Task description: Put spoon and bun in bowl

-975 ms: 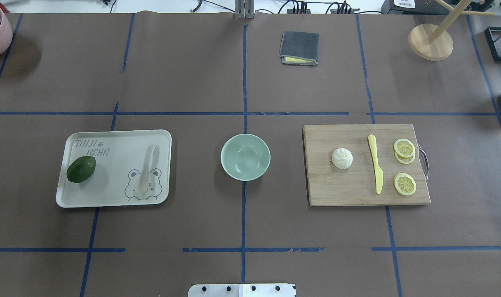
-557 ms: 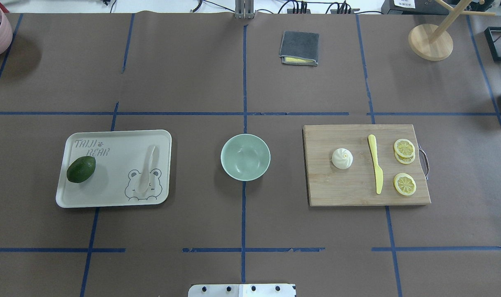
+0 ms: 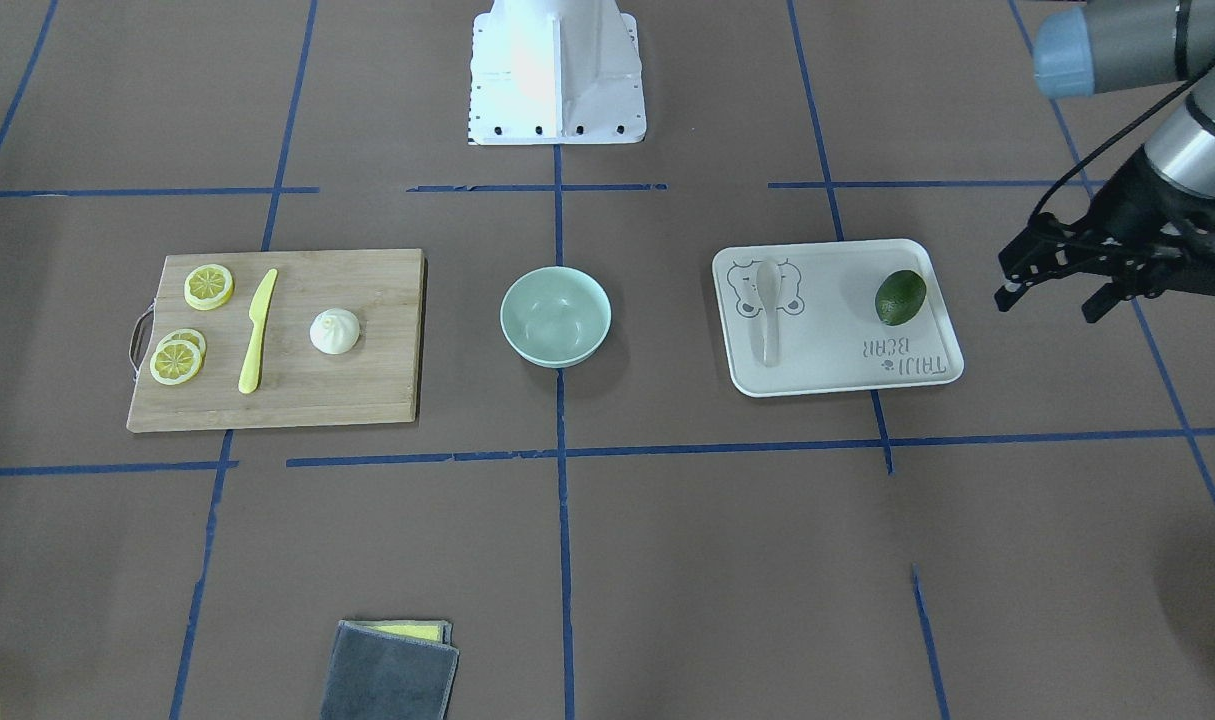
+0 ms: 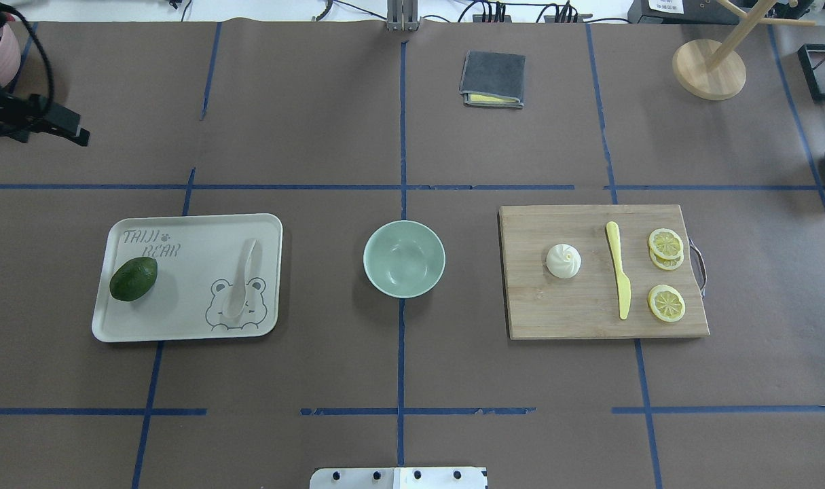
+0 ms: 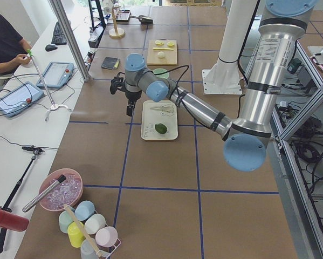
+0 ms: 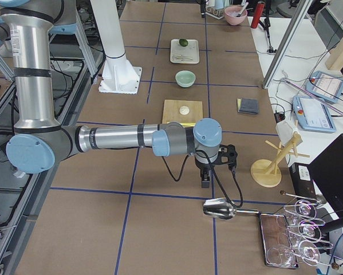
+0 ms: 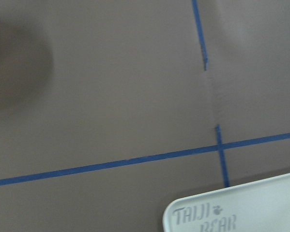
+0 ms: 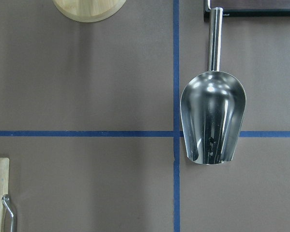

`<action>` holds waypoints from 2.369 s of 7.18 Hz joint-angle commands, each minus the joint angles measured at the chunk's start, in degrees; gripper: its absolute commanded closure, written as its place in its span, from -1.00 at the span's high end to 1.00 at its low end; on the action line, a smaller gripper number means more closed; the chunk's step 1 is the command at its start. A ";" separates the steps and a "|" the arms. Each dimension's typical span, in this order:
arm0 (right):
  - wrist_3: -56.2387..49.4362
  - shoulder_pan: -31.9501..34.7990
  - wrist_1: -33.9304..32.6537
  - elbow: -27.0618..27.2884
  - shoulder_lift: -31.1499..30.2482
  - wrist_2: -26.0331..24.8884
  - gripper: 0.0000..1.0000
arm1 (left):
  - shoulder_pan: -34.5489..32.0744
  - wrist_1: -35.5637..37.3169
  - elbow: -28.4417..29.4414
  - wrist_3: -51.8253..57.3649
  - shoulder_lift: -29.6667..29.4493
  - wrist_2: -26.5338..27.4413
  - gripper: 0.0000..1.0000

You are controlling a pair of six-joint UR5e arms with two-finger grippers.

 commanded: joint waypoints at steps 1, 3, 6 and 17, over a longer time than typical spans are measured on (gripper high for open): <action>0.41 -0.64 0.34 0.20 0.35 0.11 1.00 | 12.18 -0.20 0.50 -12.11 -4.95 9.18 0.98; 4.86 -4.14 0.34 1.87 1.93 0.03 1.00 | 18.28 -4.04 6.27 -18.18 -8.03 12.74 0.97; 6.13 -4.69 0.25 3.88 2.64 0.03 1.00 | 24.61 -12.75 12.97 -23.91 -8.05 18.19 0.88; 30.91 -16.73 -0.01 11.72 11.51 -0.50 1.00 | 28.32 -12.07 12.81 -25.07 -6.38 20.58 0.43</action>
